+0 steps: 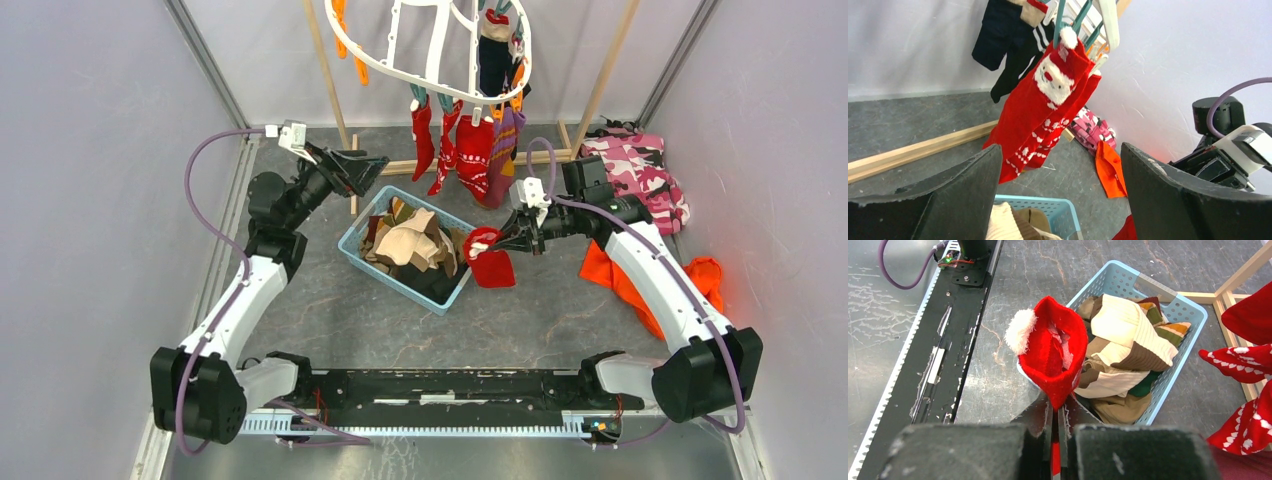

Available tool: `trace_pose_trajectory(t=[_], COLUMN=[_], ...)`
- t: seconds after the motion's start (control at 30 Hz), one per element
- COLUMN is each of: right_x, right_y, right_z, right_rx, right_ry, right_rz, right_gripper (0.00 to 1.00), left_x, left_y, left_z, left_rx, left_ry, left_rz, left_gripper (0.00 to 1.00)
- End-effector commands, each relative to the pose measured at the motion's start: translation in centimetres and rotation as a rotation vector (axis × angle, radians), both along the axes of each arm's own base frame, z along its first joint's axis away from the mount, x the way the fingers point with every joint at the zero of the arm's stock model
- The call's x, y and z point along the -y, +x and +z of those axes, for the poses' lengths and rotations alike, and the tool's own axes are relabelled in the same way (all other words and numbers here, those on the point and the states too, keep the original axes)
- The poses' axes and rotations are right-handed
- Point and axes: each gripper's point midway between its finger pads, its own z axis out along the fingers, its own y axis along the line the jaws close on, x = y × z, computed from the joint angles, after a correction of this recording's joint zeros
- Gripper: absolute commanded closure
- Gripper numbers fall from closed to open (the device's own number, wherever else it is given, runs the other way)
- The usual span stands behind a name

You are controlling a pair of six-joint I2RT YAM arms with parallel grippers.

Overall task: Clip the socks to the hanger
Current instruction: Adjust the hanger on the clothesline.

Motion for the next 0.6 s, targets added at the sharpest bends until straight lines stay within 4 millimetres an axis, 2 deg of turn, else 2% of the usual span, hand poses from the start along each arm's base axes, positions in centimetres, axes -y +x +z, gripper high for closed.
trace_pose_trajectory(t=[0.0,0.27,0.4,0.57], right_x=[0.0,0.2,0.3,0.3], right_y=[0.0,0.3,0.5,0.9], right_z=[0.9,0.8,0.7,0.6], right_rx=[0.02,0.012,0.006,-0.003], right_ry=[0.03,0.029,0.03,0.03], right_rz=[0.002,-0.012,-0.017,-0.021], right_gripper=[1.0,1.0,1.0,1.0], left_x=[0.1,0.7,1.1,2.9], left_y=[-0.2,1.2,1.1,0.5], left_z=[4.2,3.0,2.3,0.7], left_rx=[0.105,0.06,0.085,0.171], left_ry=[-0.077,-0.141,-0.124,-0.007], left_rz=[-0.058,-0.09,-0.095,-0.019], left_gripper=[0.08,0.24,0.25,0.23])
